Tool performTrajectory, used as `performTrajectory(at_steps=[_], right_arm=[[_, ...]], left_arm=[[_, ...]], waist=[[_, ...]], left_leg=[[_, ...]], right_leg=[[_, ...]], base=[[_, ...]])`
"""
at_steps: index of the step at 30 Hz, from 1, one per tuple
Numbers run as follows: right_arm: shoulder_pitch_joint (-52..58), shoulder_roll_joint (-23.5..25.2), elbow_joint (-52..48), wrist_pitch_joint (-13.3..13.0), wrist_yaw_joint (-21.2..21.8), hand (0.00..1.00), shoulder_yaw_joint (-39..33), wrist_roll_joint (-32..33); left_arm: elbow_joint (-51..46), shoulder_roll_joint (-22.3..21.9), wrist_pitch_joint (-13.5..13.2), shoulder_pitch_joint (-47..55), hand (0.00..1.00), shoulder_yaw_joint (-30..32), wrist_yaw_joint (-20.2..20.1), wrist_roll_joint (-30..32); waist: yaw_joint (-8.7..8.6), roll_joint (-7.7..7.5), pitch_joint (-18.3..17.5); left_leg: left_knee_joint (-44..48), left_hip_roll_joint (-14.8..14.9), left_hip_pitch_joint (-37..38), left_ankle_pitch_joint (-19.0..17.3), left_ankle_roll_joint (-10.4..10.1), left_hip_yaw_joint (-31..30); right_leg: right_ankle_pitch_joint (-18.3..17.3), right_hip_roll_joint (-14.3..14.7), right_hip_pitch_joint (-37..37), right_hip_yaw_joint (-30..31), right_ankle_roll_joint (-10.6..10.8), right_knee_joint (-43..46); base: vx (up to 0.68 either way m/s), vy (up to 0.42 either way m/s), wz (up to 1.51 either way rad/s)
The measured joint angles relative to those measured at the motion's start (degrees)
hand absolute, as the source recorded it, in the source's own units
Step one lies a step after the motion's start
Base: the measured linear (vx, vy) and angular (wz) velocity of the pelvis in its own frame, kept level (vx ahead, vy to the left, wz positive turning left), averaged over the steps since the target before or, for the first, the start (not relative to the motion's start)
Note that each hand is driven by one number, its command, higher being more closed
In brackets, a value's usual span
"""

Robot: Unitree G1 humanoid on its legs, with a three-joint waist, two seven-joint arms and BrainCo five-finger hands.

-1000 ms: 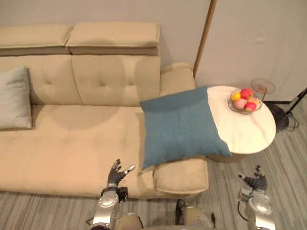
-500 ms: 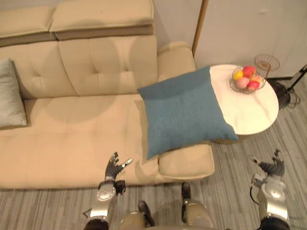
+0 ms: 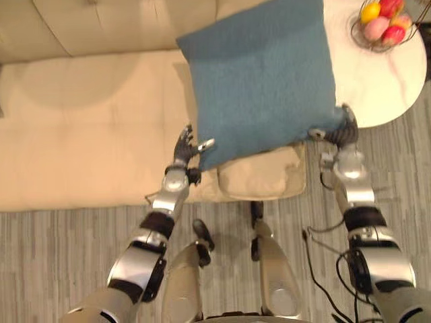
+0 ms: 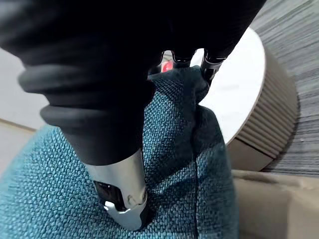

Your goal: Pick up cushions and gather them together orderly.

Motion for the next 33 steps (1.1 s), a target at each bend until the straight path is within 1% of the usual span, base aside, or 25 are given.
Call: performTrajectory(at_steps=[1,3,4,6,10,11,13,15,17,20,23,27,28,31,33], right_arm=[[-3.13,-0.03,1.58,0.02,-0.39,1.0,2.7,-0.01],[-7.62,-0.28,3.29,0.01,-0.85,1.0,6.44,-0.15],[-8.21,-0.34,3.39,0.01,-0.86,1.0,6.9,-0.15],[-11.24,-0.82,3.33,-0.09,-0.81,1.0,10.01,-0.64],[-12.21,-1.87,2.72,-0.82,-0.64,1.0,13.47,-0.74],[-12.11,-1.91,2.55,-1.5,-0.64,1.0,14.07,-0.74],[-10.67,-2.0,0.19,-1.95,-0.64,1.0,14.09,-0.73],[-6.55,-2.02,-3.81,-2.95,-0.63,1.0,14.08,-0.73],[-2.3,-1.73,-6.52,-3.42,-0.61,1.0,14.05,-0.73],[7.21,-0.21,-13.48,-3.77,-0.58,1.0,12.88,-0.7],[15.35,2.86,-19.95,-4.1,-0.5,1.0,10.4,-0.71],[27.49,9.8,-30.83,-4.51,-0.44,1.0,6.98,-0.68],[30.96,11.2,-33.7,-4.84,-0.03,1.0,6.97,-0.62],[37.08,13.28,-37.81,-6.05,2.24,1.0,7.03,-0.48],[41.97,15.58,-40.37,-6.97,4.21,1.0,7.04,0.56]], left_arm=[[1.82,-0.14,-0.04,-2.11,1.0,-0.13,0.59,-0.7],[4.45,-0.35,-0.03,-4.91,1.0,-0.14,1.89,-1.27],[4.6,-0.24,-0.02,-5.15,1.0,-0.12,2.07,-1.35],[4.54,0.89,-0.16,-5.92,1.0,-0.13,2.86,-1.6],[4.39,1.22,-0.47,-6.34,1.0,-0.65,3.96,-2.44],[4.39,1.42,-0.47,-6.94,1.0,-1.17,4.15,-2.93],[3.6,1.95,-0.46,-7.44,1.0,-1.47,4.18,-3.06],[1.95,2.71,-0.45,-7.34,1.0,-1.65,4.34,-3.05],[0.61,3.36,-0.43,-6.95,1.0,-1.73,4.53,-3.01],[-7.86,3.89,-0.62,-1.43,1.0,-1.73,5.18,-2.94],[-14.98,3.81,-0.96,5.19,1.0,-1.72,5.29,-2.33],[-25.72,2.26,-1.02,19.06,1.0,-1.72,5.29,-1.85],[-28.27,1.45,-1.05,23.7,1.0,-1.74,5.24,-1.83],[-31.96,0.11,-1.02,32.6,1.0,-1.84,4.63,-1.27],[-36.63,-1.29,-1.03,40.61,1.0,-1.86,3.15,-0.72]], waist=[[-0.49,0.01,0.2],[-0.5,0.0,0.84],[-0.49,0.0,0.85],[-0.42,0.04,0.89],[-0.24,0.12,0.98],[-0.09,0.13,0.99],[0.1,0.13,0.99],[0.29,0.13,0.99],[0.52,0.13,0.99],[0.43,0.11,0.97],[0.36,0.08,0.94],[0.22,-0.01,0.71],[0.29,-0.01,-0.8],[0.56,0.1,-3.94],[0.89,0.03,-6.61]], left_leg=[[0.06,0.03,-0.74,0.06,0.08,0.02],[0.05,0.08,-1.29,0.07,0.08,0.26],[0.03,0.08,-1.43,0.07,0.08,0.28],[-0.06,0.27,-2.51,0.12,0.02,0.31],[-0.29,0.53,-2.5,0.29,-0.05,0.22],[-0.36,0.55,-2.49,0.32,-0.1,0.19],[-0.58,0.51,-2.34,0.38,-0.19,0.19],[-1.99,0.11,-1.05,1.01,-0.29,0.17],[-2.48,0.08,0.13,1.15,-0.32,-0.21],[-3.39,0.04,2.73,1.13,-0.36,-1.33],[-3.97,-0.1,4.71,1.07,-0.41,-2.04],[-4.36,-0.25,9.24,0.34,-0.91,-2.76],[-4.45,-0.17,9.92,0.07,-1.07,-2.84],[-5.7,-0.24,12.1,0.01,-1.14,-2.91],[-6.63,-0.21,14.57,-0.27,-1.52,-2.87]], right_leg=[[0.12,0.06,-0.77,0.08,-0.06,0.04],[0.28,0.36,-1.62,0.69,-0.2,0.04],[0.29,0.41,-1.8,0.78,-0.21,0.04],[0.38,0.79,-2.95,1.05,-0.35,0.02],[0.38,1.18,-3.05,1.52,-0.35,-0.03],[0.37,1.23,-3.04,1.63,-0.35,-0.05],[0.37,1.24,-3.0,1.71,-0.36,-0.08],[0.36,1.07,-2.23,1.81,-0.36,-0.12],[0.27,1.04,-0.8,1.68,-0.39,-0.46],[-0.54,1.02,2.62,1.0,-0.35,-1.55],[-1.23,0.86,4.94,0.2,-0.14,-1.7],[-2.4,1.11,10.03,-0.57,0.01,-2.08],[-2.77,1.24,10.68,-0.59,0.14,-2.16],[-2.92,1.29,13.02,-1.03,0.29,-3.25],[-3.06,1.44,15.53,-1.22,0.42,-4.26]], base=[[-0.03,-0.045,-0.03],[-0.01,-0.041,-0.1],[-0.01,-0.053,-0.11],[0.01,-0.055,-0.05],[0.04,-0.055,0.0],[0.03,-0.046,0.01],[0.03,-0.045,0.0],[0.04,-0.046,0.04],[0.05,-0.045,0.09],[0.04,-0.041,0.16],[0.03,-0.036,0.15],[0.04,-0.013,0.07],[0.04,-0.01,0.02],[0.06,-0.014,0.04],[0.05,-0.009,0.0]])
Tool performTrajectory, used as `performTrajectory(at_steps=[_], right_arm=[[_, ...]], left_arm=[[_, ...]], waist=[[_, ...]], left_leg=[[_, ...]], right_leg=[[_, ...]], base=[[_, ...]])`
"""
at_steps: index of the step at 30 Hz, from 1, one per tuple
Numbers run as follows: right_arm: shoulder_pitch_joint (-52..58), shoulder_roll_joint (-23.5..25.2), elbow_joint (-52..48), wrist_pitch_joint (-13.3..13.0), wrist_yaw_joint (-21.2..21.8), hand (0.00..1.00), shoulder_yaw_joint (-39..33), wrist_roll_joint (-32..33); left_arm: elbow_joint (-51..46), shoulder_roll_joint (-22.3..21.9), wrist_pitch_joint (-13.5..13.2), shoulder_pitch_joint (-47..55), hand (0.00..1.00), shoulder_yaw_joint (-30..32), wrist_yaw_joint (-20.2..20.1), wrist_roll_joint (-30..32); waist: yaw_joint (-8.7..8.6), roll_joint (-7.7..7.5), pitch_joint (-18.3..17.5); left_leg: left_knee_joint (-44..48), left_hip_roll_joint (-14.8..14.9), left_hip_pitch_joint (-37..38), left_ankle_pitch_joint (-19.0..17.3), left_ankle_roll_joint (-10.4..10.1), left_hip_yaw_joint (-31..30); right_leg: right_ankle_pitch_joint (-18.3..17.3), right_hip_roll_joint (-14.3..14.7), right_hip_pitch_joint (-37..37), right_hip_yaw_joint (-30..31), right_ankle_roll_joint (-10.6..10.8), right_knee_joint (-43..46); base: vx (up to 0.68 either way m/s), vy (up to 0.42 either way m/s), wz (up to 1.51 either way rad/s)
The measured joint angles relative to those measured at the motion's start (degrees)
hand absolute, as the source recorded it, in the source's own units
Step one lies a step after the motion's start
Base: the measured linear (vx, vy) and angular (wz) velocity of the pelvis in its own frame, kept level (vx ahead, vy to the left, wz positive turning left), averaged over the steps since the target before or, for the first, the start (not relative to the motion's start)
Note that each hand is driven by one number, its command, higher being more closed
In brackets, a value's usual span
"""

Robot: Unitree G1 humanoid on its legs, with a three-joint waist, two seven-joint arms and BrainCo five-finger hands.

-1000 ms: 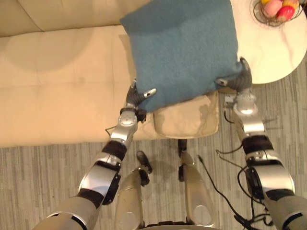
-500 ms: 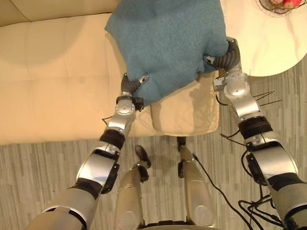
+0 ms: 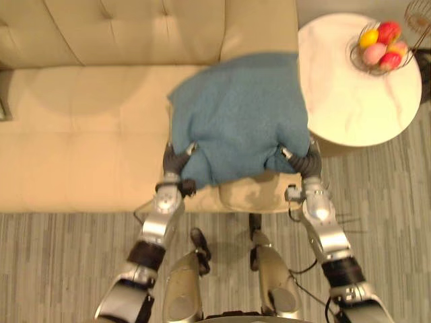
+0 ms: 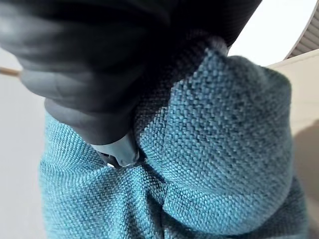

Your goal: Pick up cushions and gather them together orderly.

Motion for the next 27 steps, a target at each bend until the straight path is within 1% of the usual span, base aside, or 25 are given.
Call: performTrajectory(at_steps=[3,4,5,7,8,9,10,11,12,13,14,15,16,17,18,19,20,21,22,23,24,25,26,27], right_arm=[[5.03,3.64,-1.72,-0.98,2.03,1.0,0.43,2.1],[5.56,4.11,-1.79,-1.09,2.26,1.0,0.59,2.19],[6.51,4.58,-1.8,-1.44,2.49,1.0,0.83,2.72],[7.25,4.72,-1.79,-1.6,2.57,1.0,1.92,3.81],[7.34,4.77,-1.82,-1.84,2.57,1.0,2.32,3.97],[7.22,4.78,-1.84,-2.03,2.57,1.0,2.55,4.18],[7.17,4.71,-1.83,-2.06,2.56,1.0,2.53,4.38],[7.49,4.63,-1.82,-2.08,2.54,1.0,2.49,4.5],[8.53,4.39,-1.71,-2.11,2.53,1.0,2.48,5.28],[8.78,4.39,-1.68,-2.11,2.53,1.0,2.48,5.57],[9.01,4.4,-1.44,-2.11,2.54,1.0,2.51,5.67],[8.94,4.37,-0.31,-2.14,2.54,1.0,2.61,5.67],[8.65,4.18,0.69,-2.19,2.54,1.0,2.84,5.67],[8.31,3.99,1.12,-2.19,2.53,1.0,2.86,5.69],[7.68,3.6,1.5,-2.18,2.51,1.0,2.85,5.68],[7.06,2.98,1.96,-2.18,2.5,1.0,2.85,5.68],[6.75,2.66,2.8,-2.17,2.42,1.0,2.85,5.67],[6.81,2.77,3.84,-1.94,2.15,1.0,2.92,5.67],[6.97,2.81,4.1,-1.87,1.97,1.0,2.98,5.67],[6.97,2.8,4.24,-1.84,1.6,1.0,3.07,5.64],[6.96,2.56,4.2,-1.85,1.27,1.0,2.97,5.62],[7.03,2.39,4.19,-1.86,1.25,1.0,2.68,5.62],[7.21,2.5,4.19,-1.83,1.12,1.0,1.94,5.63],[7.24,2.58,4.13,-1.85,1.08,1.0,0.56,5.66]], left_arm=[[-5.68,-0.66,-0.06,9.15,1.0,0.28,-1.8,0.0],[-6.47,-0.66,-0.06,10.25,1.0,0.32,-1.86,0.01],[-7.49,-0.91,-0.1,11.54,1.0,0.35,-1.94,0.01],[-8.78,-1.65,-0.49,13.37,1.0,0.88,-2.01,0.0],[-8.98,-1.65,-0.9,13.61,1.0,0.88,-2.02,-0.01],[-9.01,-1.72,-1.14,13.45,1.0,0.95,-2.02,-0.02],[-9.01,-1.85,-1.17,13.27,1.0,1.06,-2.07,0.01],[-8.94,-2.08,-1.15,12.9,1.0,1.15,-2.15,0.02],[-8.92,-2.35,-1.15,12.98,1.0,1.09,-2.42,0.02],[-8.92,-2.33,-1.15,13.18,1.0,1.09,-2.59,0.0],[-8.93,-2.28,-1.18,13.7,1.0,1.15,-3.0,-0.02],[-8.96,-2.19,-1.32,14.73,1.0,1.15,-3.19,-0.03],[-8.98,-2.2,-1.33,15.15,1.0,1.15,-3.17,-0.1],[-9.06,-2.22,-1.33,15.11,1.0,1.17,-3.16,-0.13],[-9.61,-2.29,-1.33,15.06,1.0,1.42,-3.15,-0.13],[-9.93,-2.99,-1.37,15.07,1.0,1.84,-3.16,-0.14],[-10.5,-3.26,-1.37,15.44,1.0,2.02,-3.16,-0.18],[-11.02,-3.18,-1.36,16.16,1.0,2.15,-3.16,-0.25],[-11.43,-3.2,-1.35,16.67,1.0,2.25,-3.16,-0.3],[-12.98,-3.19,-1.34,17.91,1.0,2.31,-3.17,-0.45],[-14.07,-3.45,-1.34,18.81,1.0,1.93,-3.4,-0.85],[-14.11,-3.71,-1.29,18.83,1.0,1.57,-3.52,-0.91],[-14.03,-3.94,-1.1,18.34,1.0,0.91,-3.55,-1.18],[-14.02,-3.88,-1.12,17.9,1.0,-0.01,-4.51,-1.28]], waist=[[0.72,-0.5,-3.08],[1.0,-0.7,-3.29],[1.72,-0.89,-3.4],[1.89,-0.93,-3.39],[1.89,-0.96,-3.39],[1.87,-0.82,-3.49],[1.8,-0.54,-3.55],[1.39,-0.51,-3.51],[1.8,-0.65,-3.51],[1.79,-0.64,-3.51],[1.98,-0.67,-3.52],[2.17,-1.23,-4.0],[3.15,-1.59,-4.59],[3.94,-1.63,-4.75],[5.12,-1.39,-5.19],[5.29,0.08,-5.24],[5.19,1.2,-5.24],[5.3,1.73,-5.25],[5.29,1.79,-5.24],[5.53,1.81,-5.26],[5.84,2.42,-5.52],[5.7,2.85,-5.64],[4.89,2.37,-5.39],[4.52,1.16,-4.69]], left_leg=[[0.07,0.07,2.26,-0.56,-0.05,1.15],[0.25,0.08,2.6,-0.72,0.09,1.7],[0.73,0.05,3.15,-1.11,0.42,2.75],[2.69,0.14,2.97,-2.23,1.07,4.11],[4.34,0.14,2.26,-2.78,1.5,4.54],[5.11,0.27,0.71,-2.75,2.43,4.68],[4.87,1.28,-0.14,-2.29,3.44,5.28],[5.02,1.34,-0.85,-1.74,4.4,4.59],[4.94,1.16,-0.91,-0.71,5.07,2.65],[4.84,0.99,-0.68,-0.36,4.94,1.7],[4.51,0.54,-0.38,0.16,5.03,0.26],[3.4,-0.85,-0.65,1.85,5.26,-1.99],[2.38,-1.45,-1.62,3.35,5.0,-2.81],[1.67,-1.71,-2.45,4.34,4.85,-3.31],[-0.88,-2.2,-4.8,7.1,4.13,-4.9],[-3.05,-1.81,-6.31,9.5,3.35,-6.6],[-5.58,-1.23,-6.97,12.18,2.33,-8.58],[-7.83,-0.35,-7.11,15.34,1.62,-10.45],[-8.76,0.1,-7.03,16.77,1.09,-10.69],[-10.32,0.81,-7.01,18.98,-0.82,-11.17],[-12.43,1.14,-7.07,18.84,-5.27,-11.41],[-13.1,1.38,-7.25,16.41,-5.51,-10.78],[-10.38,0.93,-8.83,10.52,-3.98,-7.67],[-1.93,0.01,-10.44,7.72,0.35,-4.6]], right_leg=[[-0.12,0.18,1.31,1.18,0.1,0.28],[-0.09,0.17,1.32,1.7,0.14,0.44],[0.22,0.15,1.33,3.02,0.49,0.63],[1.04,-0.22,1.16,4.65,1.42,0.9],[1.65,-0.72,0.17,4.86,2.23,1.9],[3.88,-0.49,-2.13,5.44,5.68,2.94],[2.93,-0.43,-3.13,5.46,6.81,4.56],[-2.56,-0.87,-5.27,5.13,4.05,12.88],[-12.08,-1.26,-5.72,3.71,2.9,27.29],[-14.58,-1.33,-4.72,3.41,3.44,31.01],[-17.8,-1.42,-2.51,3.23,4.27,35.02],[-21.59,-1.07,1.63,3.47,4.28,36.31],[-23.5,-0.53,3.27,4.24,3.28,32.98],[-24.1,-0.36,4.03,4.26,3.03,29.96],[-24.86,0.33,4.83,4.08,1.73,23.67],[-23.47,1.71,4.53,3.06,0.61,20.29],[-21.9,2.93,4.55,1.28,-0.32,18.08],[-20.89,4.16,4.62,-0.72,-1.34,17.46],[-20.66,4.74,4.56,-1.39,-1.73,17.95],[-20.57,5.18,3.63,-2.49,-2.26,19.22],[-20.59,5.63,2.89,-4.14,-3.33,19.88],[-20.42,5.44,2.69,-5.3,-3.65,19.95],[-19.96,3.69,2.79,-7.4,-4.25,19.0],[-18.91,0.3,2.9,-9.03,-4.38,18.2]], base=[[0.02,0.015,-0.17],[-0.05,0.035,-0.41],[-0.1,0.049,-0.44],[-0.14,0.059,-0.39],[-0.22,0.089,-0.33],[-0.24,0.078,-0.29],[-0.24,0.069,-0.03],[-0.19,0.045,0.46],[-0.17,0.042,0.64],[-0.14,-0.007,0.72],[-0.14,-0.06,0.89],[-0.18,-0.114,0.9],[-0.17,-0.124,0.73],[-0.19,-0.145,0.43],[-0.16,-0.115,0.46],[-0.19,-0.126,0.64],[-0.19,-0.132,0.68],[-0.19,-0.142,0.62],[-0.24,-0.199,0.54],[-0.2,-0.161,0.44],[-0.26,-0.161,0.43],[-0.19,-0.069,0.7],[-0.27,-0.05,1.0],[-0.22,-0.017,1.0]])
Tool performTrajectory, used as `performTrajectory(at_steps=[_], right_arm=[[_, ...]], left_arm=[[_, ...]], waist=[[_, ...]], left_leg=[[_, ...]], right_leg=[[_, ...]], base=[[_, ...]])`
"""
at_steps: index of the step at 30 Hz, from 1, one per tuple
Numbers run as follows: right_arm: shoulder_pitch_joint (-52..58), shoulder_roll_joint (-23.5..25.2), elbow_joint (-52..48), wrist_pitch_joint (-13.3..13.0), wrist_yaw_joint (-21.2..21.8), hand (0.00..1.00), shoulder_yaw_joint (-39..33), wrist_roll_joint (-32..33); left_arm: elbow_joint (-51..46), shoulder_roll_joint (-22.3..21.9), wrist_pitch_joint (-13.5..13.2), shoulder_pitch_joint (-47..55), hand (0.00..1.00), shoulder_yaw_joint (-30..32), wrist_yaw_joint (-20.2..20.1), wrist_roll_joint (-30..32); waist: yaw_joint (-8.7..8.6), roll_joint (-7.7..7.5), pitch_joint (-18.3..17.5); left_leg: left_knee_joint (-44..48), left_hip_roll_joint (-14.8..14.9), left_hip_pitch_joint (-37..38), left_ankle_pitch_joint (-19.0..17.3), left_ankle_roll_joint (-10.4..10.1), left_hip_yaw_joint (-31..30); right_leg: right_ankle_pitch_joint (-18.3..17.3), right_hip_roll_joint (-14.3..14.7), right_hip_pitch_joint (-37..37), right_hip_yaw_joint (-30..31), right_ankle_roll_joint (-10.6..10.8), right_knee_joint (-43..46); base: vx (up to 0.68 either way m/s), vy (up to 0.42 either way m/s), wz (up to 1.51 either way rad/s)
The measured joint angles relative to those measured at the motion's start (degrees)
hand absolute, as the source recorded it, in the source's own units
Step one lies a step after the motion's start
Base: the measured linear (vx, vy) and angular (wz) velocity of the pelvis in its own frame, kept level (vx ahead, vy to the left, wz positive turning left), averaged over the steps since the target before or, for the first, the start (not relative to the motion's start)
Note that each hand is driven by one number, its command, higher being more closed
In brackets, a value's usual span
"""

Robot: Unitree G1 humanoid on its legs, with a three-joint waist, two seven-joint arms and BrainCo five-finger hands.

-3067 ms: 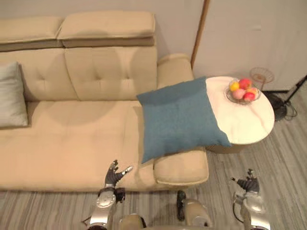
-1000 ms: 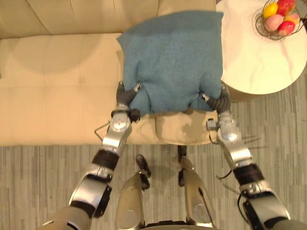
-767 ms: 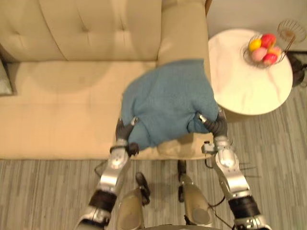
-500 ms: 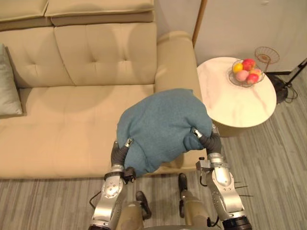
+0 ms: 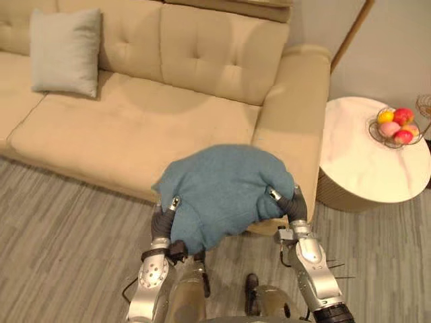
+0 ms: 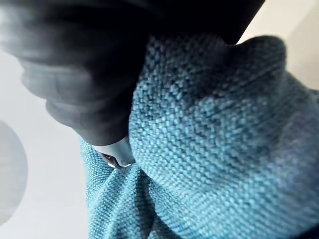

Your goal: Pick up cushions and gather them together orderly.

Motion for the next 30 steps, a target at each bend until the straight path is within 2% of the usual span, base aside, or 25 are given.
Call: performTrajectory(at_steps=[1,2,3,4,5,6,8,13,16,17,19,20,21,23,26,27,28,29,30], right_arm=[[0.12,-0.04,-0.24,0.0,0.0,1.0,-0.44,0.0],[0.55,-0.39,-1.11,0.0,0.0,1.0,-0.53,0.0],[0.89,-0.43,-1.57,-0.06,0.01,1.0,-0.52,0.01],[0.87,-0.43,-1.57,-0.09,0.01,1.0,-0.53,0.02],[0.75,-0.43,-1.61,-0.15,0.02,1.0,-0.53,0.06],[0.55,0.16,-1.53,-0.1,0.01,1.0,-0.54,0.32],[0.65,1.59,-1.53,-0.03,0.05,1.0,-0.48,0.53],[0.06,2.45,-1.53,-0.04,0.3,1.0,-0.21,2.04],[-0.06,2.45,-1.53,-0.04,0.34,1.0,0.02,2.61],[0.01,2.44,-1.52,-0.04,0.36,1.0,0.02,2.62],[0.11,2.35,-1.43,-0.04,0.62,1.0,0.07,2.61],[0.07,2.34,-0.86,-0.04,0.84,1.0,0.08,2.62],[0.16,2.59,0.69,-0.04,1.13,1.0,0.11,2.64],[0.19,2.68,1.84,0.11,1.5,1.0,0.22,2.64],[0.22,2.62,1.86,0.11,1.62,1.0,0.17,2.66],[0.58,2.48,1.83,0.06,1.86,1.0,-0.16,2.72],[0.92,2.46,1.79,0.04,2.2,1.0,-0.45,2.78],[1.7,2.39,1.73,0.02,2.54,1.0,-0.56,3.04],[3.81,2.09,0.94,0.02,2.55,1.0,-1.11,3.33]], left_arm=[[0.0,-0.16,-0.01,-0.02,1.0,-0.32,-0.08,0.0],[0.0,-1.1,-0.03,-0.02,1.0,-0.46,-0.24,-0.01],[0.02,-1.26,-0.17,-0.05,1.0,-0.36,-0.47,-0.02],[0.03,-1.28,-0.24,-0.1,1.0,-0.37,-0.72,-0.02],[0.06,-1.38,-0.36,-0.21,1.0,-0.37,-0.88,-0.02],[0.63,-0.98,-0.51,-1.21,1.0,-0.31,-0.88,-0.03],[0.96,0.1,-0.61,-1.36,1.0,-0.19,-0.84,-0.1],[1.07,0.49,-1.23,-0.91,1.0,-0.19,-0.85,-0.51],[1.02,0.65,-1.32,-0.59,1.0,-0.21,-0.85,-0.56],[1.02,0.94,-1.31,-0.57,1.0,-0.29,-0.89,-0.61],[0.94,1.45,-1.31,-0.4,1.0,-0.37,-0.92,-0.88],[0.92,1.31,-1.31,-0.18,1.0,-0.37,-0.9,-0.88],[0.89,1.59,-1.31,0.38,1.0,-0.37,-0.88,-0.88],[0.88,2.39,-1.32,0.99,1.0,-0.37,-0.88,-0.97],[0.89,2.43,-1.32,0.91,1.0,-0.36,-0.88,-0.98],[0.9,2.41,-1.31,0.78,1.0,-0.44,-1.01,-0.92],[0.89,2.41,-1.32,0.73,1.0,-0.52,-1.09,-0.81],[1.04,2.39,-1.31,0.7,1.0,-0.76,-1.13,-0.76],[1.9,1.84,-1.31,0.33,1.0,-1.51,-1.2,-0.24]], waist=[[-0.07,-0.06,-0.03],[-0.86,0.46,-0.34],[-1.35,1.28,-0.84],[-1.35,2.05,-1.33],[-1.33,2.88,-1.85],[-1.14,2.89,-1.92],[0.46,1.44,-2.11],[0.6,0.35,-2.58],[0.38,-0.18,-2.78],[0.22,-0.58,-2.76],[0.07,-1.39,-2.96],[0.0,-1.49,-2.94],[-0.85,-1.3,-2.9],[-1.5,-1.42,-2.93],[-2.54,-1.38,-2.91],[-3.19,-1.43,-2.94],[-3.38,-1.58,-3.04],[-3.71,-1.92,-3.26],[-4.81,-1.06,-4.35]], left_leg=[[3.15,-0.26,0.07,-0.64,0.9,0.78],[7.52,-0.02,1.28,-1.26,1.07,1.7],[7.74,0.28,3.75,-1.53,0.88,1.36],[6.43,0.45,5.63,-1.49,0.82,1.13],[2.08,0.34,8.62,-2.77,-0.59,0.49],[-1.62,-0.12,10.38,-2.68,-0.65,0.0],[0.21,-0.1,9.79,-3.07,0.17,0.17],[3.04,-1.02,9.33,-5.78,1.94,0.11],[5.7,-2.78,8.9,-9.15,2.7,0.47],[7.22,-3.69,8.99,-10.73,3.19,0.22],[8.62,-5.19,9.21,-12.66,4.32,-0.3],[8.48,-6.09,9.85,-13.44,5.65,-0.69],[7.89,-6.25,11.45,-13.71,6.35,-1.71],[7.19,-6.08,13.81,-14.7,6.9,-2.75],[5.28,-5.74,17.45,-16.44,6.54,-3.82],[4.13,-5.8,19.52,-16.62,5.27,-4.17],[3.92,-5.91,20.58,-17.08,4.43,-4.31],[3.78,-6.25,22.46,-17.99,3.09,-4.72],[4.0,-5.79,24.26,-19.35,0.77,-6.16]], right_leg=[[0.53,-0.99,0.14,-0.44,0.25,-0.61],[1.28,-1.78,0.97,-1.6,0.01,-2.51],[2.15,-1.72,1.82,-2.96,0.63,-4.41],[2.52,-1.5,1.86,-3.17,0.94,-4.93],[2.93,-1.02,1.78,-3.33,1.43,-5.46],[3.81,-1.11,1.81,-3.65,1.93,-6.15],[6.11,-1.05,2.97,-3.62,2.77,-8.22],[6.73,-2.16,4.86,-4.03,4.03,-9.55],[2.97,-4.55,3.67,-3.81,5.7,-5.39],[0.9,-6.23,2.92,-3.67,6.23,-1.75],[-0.8,-8.64,0.36,-2.79,4.41,6.43],[0.46,-10.36,-4.33,-0.88,2.36,16.07],[-0.74,-10.54,-7.48,0.27,0.05,21.6],[-2.55,-8.61,-8.87,0.23,1.78,20.16],[-1.28,-4.63,-12.59,-1.76,2.68,10.09],[1.85,-2.91,-13.09,-3.21,2.56,3.52],[3.52,-2.15,-12.9,-3.68,2.11,0.44],[6.3,-1.34,-12.6,-4.68,0.74,-1.49],[13.69,-0.13,-10.27,-4.18,-3.92,-2.89]], base=[[-0.24,0.002,0.85],[-0.15,0.036,0.68],[-0.12,0.062,0.65],[-0.06,0.099,0.44],[-0.02,0.127,0.29],[-0.02,0.12,0.2],[-0.02,0.097,0.05],[-0.01,0.121,0.06],[0.0,0.144,0.07],[0.09,0.137,0.15],[0.12,0.093,0.12],[0.19,0.116,0.14],[0.24,0.12,0.2],[0.26,0.028,0.29],[0.32,-0.024,0.24],[0.4,-0.059,0.28],[0.36,-0.06,0.27],[0.57,-0.102,0.45],[0.59,-0.116,0.37]])
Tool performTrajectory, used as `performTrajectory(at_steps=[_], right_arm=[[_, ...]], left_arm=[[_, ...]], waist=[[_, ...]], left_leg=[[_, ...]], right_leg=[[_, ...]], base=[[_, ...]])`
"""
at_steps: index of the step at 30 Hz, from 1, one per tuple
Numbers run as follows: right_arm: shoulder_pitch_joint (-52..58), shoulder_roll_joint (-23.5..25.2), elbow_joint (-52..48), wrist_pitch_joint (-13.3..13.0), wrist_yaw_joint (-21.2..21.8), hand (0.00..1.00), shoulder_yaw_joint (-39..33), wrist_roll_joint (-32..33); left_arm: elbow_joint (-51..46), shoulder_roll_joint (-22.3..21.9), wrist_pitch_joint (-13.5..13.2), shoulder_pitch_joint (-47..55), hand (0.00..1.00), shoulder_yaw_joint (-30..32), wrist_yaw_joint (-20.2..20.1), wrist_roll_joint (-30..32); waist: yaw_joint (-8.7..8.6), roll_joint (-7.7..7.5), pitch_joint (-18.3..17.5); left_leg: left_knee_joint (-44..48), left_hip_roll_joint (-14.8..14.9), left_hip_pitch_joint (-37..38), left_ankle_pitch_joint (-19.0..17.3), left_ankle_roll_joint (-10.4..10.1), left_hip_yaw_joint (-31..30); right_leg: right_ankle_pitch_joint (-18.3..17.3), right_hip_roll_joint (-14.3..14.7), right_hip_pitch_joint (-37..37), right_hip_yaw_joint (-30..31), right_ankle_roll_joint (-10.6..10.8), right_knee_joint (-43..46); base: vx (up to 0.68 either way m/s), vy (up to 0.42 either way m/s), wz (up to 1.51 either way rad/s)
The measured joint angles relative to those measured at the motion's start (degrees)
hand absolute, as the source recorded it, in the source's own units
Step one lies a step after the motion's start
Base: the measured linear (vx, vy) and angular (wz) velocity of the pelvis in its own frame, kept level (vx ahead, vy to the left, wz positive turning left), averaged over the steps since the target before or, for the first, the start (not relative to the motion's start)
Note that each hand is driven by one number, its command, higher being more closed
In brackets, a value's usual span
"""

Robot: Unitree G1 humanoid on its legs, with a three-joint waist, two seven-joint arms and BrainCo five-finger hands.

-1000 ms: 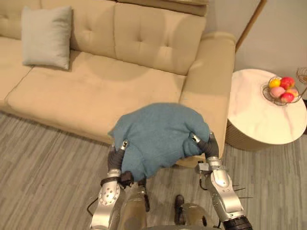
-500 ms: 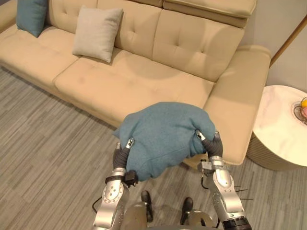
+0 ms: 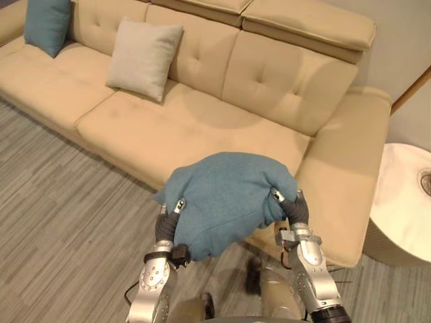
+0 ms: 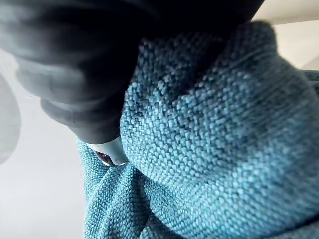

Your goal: Pick up cushions and gather them together orderly.

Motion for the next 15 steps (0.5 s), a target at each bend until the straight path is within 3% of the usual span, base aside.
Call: performTrajectory(at_steps=[1,3,4,5,6,7,8,9,11,13,15], right_arm=[[0.13,-0.21,-0.03,0.01,0.02,1.0,-0.63,0.0],[0.01,-0.49,-0.11,0.02,0.13,1.0,-1.76,0.85],[0.32,-1.17,-0.52,0.06,0.12,1.0,-2.0,1.12],[1.8,-1.33,-2.87,0.3,0.07,1.0,-2.0,1.2],[2.65,-1.24,-4.29,0.3,0.08,1.0,-1.86,1.31],[3.83,-0.82,-7.88,0.27,0.08,1.0,-1.78,1.48],[4.11,-0.72,-9.39,0.21,0.08,1.0,-1.77,1.48],[4.14,-0.45,-11.66,-0.14,0.08,1.0,-1.75,1.46],[4.15,-0.01,-13.43,-0.19,0.07,1.0,-1.75,1.42],[4.15,0.5,-13.51,-0.21,0.06,1.0,-1.75,1.01],[4.56,0.47,-13.22,-0.21,0.01,1.0,-1.75,0.97]], left_arm=[[0.54,-0.61,0.0,-0.34,1.0,-0.28,-0.02,0.26],[1.51,-1.13,0.0,-1.85,1.0,-0.66,-0.18,0.88],[1.89,-2.06,0.03,-2.33,1.0,-0.57,-0.68,0.9],[1.8,-2.87,0.0,-1.55,1.0,-0.51,-1.22,0.83],[1.61,-3.11,-0.12,-0.83,1.0,-0.47,-1.24,0.77],[0.67,-3.34,-0.2,0.67,1.0,-0.58,-1.38,0.73],[0.21,-3.48,-0.2,0.96,1.0,-0.6,-1.51,0.68],[-0.7,-3.65,-0.2,1.09,1.0,-0.5,-2.0,0.67],[-1.93,-4.27,-0.2,1.35,1.0,-0.41,-2.27,0.69],[-2.02,-4.68,-0.21,1.43,1.0,-0.05,-2.29,0.8],[-2.02,-4.91,-0.19,1.54,1.0,0.06,-2.29,0.86]], waist=[[0.08,1.57,-0.26],[-0.04,2.09,-0.44],[-0.11,2.21,-0.37],[0.17,2.47,-0.2],[0.69,2.48,-0.21],[1.71,2.99,-0.48],[2.05,3.1,-0.6],[2.32,2.9,-0.57],[3.02,2.83,-0.52],[3.92,2.48,-0.38],[3.54,2.82,-0.28]], left_leg=[[0.66,1.35,-0.12,-0.14,-1.04,-0.16],[6.05,2.26,-1.61,2.41,-5.81,0.78],[14.17,3.46,-3.66,5.43,-8.36,1.94],[24.78,5.76,-5.76,11.01,-7.57,4.25],[29.23,7.24,-7.0,11.43,-7.14,5.61],[37.05,10.43,-9.21,8.97,-4.05,8.3],[38.5,11.32,-10.43,8.19,-2.77,9.48],[38.23,12.31,-13.31,6.32,0.2,11.14],[33.33,13.46,-15.69,4.31,2.22,11.32],[25.16,12.91,-15.93,4.36,2.11,8.5],[9.68,11.08,-14.89,6.58,-0.57,2.32]], right_leg=[[-0.24,0.89,0.12,-0.76,0.08,0.72],[-2.61,1.2,1.4,-1.46,-1.09,1.34],[-3.63,1.84,4.01,-1.37,-1.32,0.55],[-4.85,3.07,8.42,-0.03,-1.33,-1.2],[-5.49,3.6,10.57,1.07,-1.22,-2.17],[-6.29,4.85,14.39,3.92,-1.06,-4.43],[-6.36,5.15,15.26,5.17,-1.09,-5.2],[-7.0,5.13,16.36,8.27,-0.46,-6.41],[-7.31,4.95,17.62,12.27,0.05,-6.77],[-8.11,4.1,18.86,16.43,1.3,-6.17],[-10.34,3.12,18.79,20.84,4.2,-3.61]], base=[[0.7,-0.132,0.25],[0.56,-0.122,-0.06],[0.56,-0.117,-0.26],[0.45,-0.069,-0.44],[0.48,-0.024,-0.89],[0.37,0.004,-0.9],[0.35,0.019,-1.11],[0.19,0.035,-0.8],[0.29,0.13,-1.15],[0.25,0.217,-1.3],[0.19,0.311,-1.06]])
